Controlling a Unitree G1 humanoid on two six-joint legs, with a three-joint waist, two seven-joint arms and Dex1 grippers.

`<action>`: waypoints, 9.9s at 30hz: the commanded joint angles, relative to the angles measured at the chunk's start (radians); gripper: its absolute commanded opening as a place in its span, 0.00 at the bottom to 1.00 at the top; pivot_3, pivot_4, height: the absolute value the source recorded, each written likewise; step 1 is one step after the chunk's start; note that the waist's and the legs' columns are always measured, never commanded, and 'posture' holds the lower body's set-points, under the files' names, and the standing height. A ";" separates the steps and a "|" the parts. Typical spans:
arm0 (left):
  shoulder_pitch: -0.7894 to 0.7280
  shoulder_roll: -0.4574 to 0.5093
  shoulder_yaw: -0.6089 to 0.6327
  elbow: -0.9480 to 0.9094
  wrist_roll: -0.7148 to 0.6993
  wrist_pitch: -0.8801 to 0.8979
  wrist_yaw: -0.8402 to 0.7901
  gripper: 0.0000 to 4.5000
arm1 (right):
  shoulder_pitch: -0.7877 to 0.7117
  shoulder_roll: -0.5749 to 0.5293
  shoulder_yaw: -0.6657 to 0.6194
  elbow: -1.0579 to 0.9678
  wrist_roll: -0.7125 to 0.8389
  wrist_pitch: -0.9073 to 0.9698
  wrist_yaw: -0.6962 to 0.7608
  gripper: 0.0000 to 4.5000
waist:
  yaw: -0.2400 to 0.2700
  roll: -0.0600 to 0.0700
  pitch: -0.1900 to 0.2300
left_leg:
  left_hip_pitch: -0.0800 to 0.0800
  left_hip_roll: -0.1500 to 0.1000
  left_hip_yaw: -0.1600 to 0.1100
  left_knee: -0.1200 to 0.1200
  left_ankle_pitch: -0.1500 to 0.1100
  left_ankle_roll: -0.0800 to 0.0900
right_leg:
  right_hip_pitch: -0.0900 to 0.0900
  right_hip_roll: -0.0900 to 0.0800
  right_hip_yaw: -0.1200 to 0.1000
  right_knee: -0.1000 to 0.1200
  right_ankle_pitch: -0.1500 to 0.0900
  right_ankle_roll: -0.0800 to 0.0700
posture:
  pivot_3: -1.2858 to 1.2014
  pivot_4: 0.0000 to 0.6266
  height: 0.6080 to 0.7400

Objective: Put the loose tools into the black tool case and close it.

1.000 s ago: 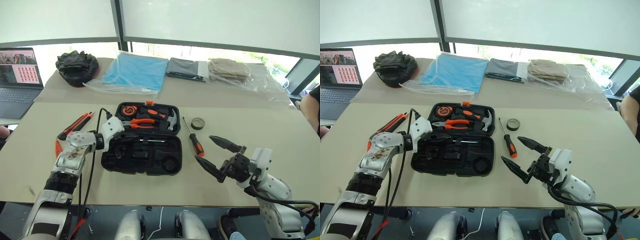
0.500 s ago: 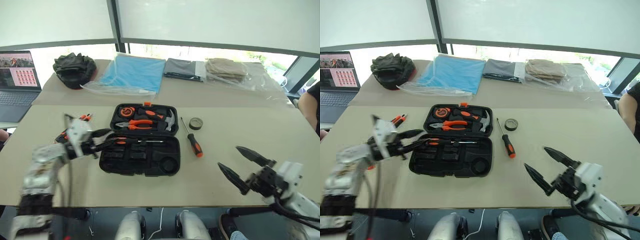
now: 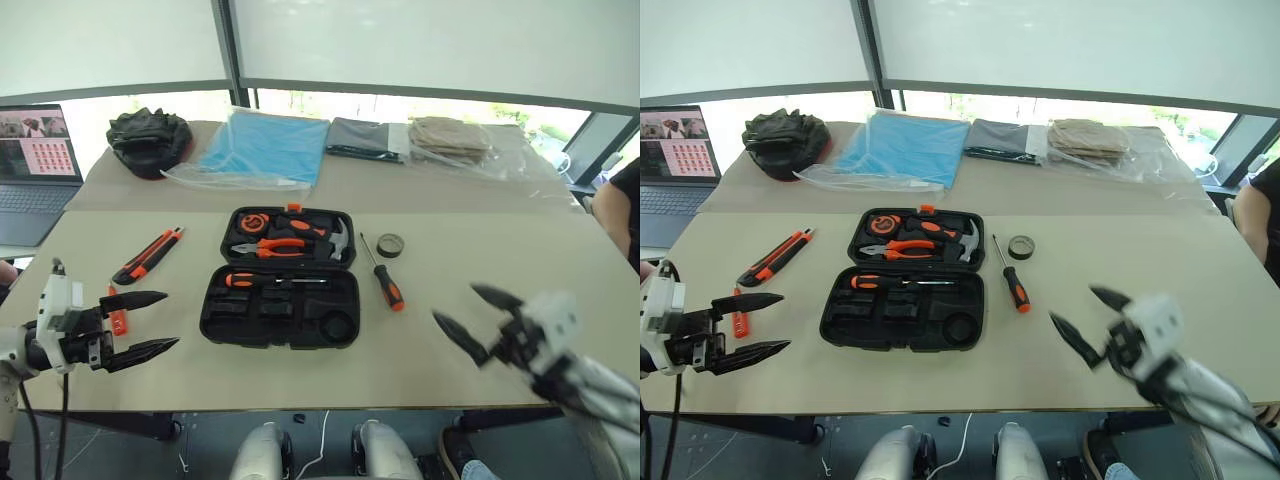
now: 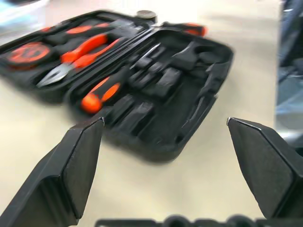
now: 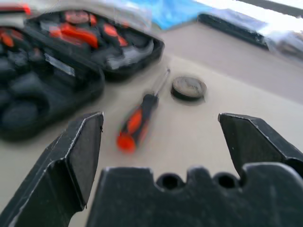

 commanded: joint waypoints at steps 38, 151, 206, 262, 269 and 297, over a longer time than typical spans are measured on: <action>0.142 -0.175 0.130 -0.002 0.005 -0.243 0.154 1.00 | -0.838 -0.020 0.646 0.299 -0.236 0.127 0.468 0.23 | -0.047 -0.004 0.000 | -0.007 0.002 0.002 0.002 -0.001 0.002 | -0.008 0.006 0.001 0.001 0.005 0.003 | 0.52 0.24 1.00; 0.207 -0.279 0.319 -0.474 -0.206 0.689 1.511 1.00 | -0.220 0.286 0.207 0.387 0.057 -0.579 0.680 0.99 | -0.006 -0.010 0.002 | -0.002 0.001 0.000 0.001 -0.001 0.000 | -0.002 0.000 -0.004 0.001 0.005 0.002 | 0.52 0.24 1.00; -0.533 0.013 -0.544 0.175 0.464 -0.435 0.099 0.11 | -0.087 0.175 0.148 0.208 0.085 -0.534 0.490 1.00 | -0.001 -0.003 0.005 | -0.008 0.001 0.005 -0.002 -0.001 -0.001 | -0.009 0.008 0.001 -0.001 0.004 0.002 | 0.52 0.24 1.00; -0.396 -0.020 -0.371 0.064 0.283 -0.237 0.144 0.85 | -0.127 0.192 0.219 0.267 0.062 -0.537 0.511 1.00 | -0.008 -0.004 0.005 | 0.002 0.001 0.003 0.002 -0.003 0.000 | 0.002 0.007 0.002 0.001 0.003 0.004 | 0.52 0.24 1.00; -0.410 -0.101 -0.362 0.214 0.296 -0.298 0.153 0.38 | -0.158 0.204 0.235 0.271 0.055 -0.540 0.505 1.00 | -0.005 -0.004 0.005 | 0.002 0.001 0.003 0.003 -0.002 0.000 | 0.002 0.007 0.002 0.001 0.004 0.004 | 0.52 0.24 1.00; -0.349 -0.138 -0.446 0.262 0.405 -0.212 0.219 0.01 | -0.206 0.181 0.268 0.285 0.025 -0.520 0.528 1.00 | 0.002 0.000 0.002 | 0.007 0.001 0.003 0.002 -0.003 0.000 | 0.006 0.006 0.002 0.002 0.004 0.004 | 0.52 0.24 1.00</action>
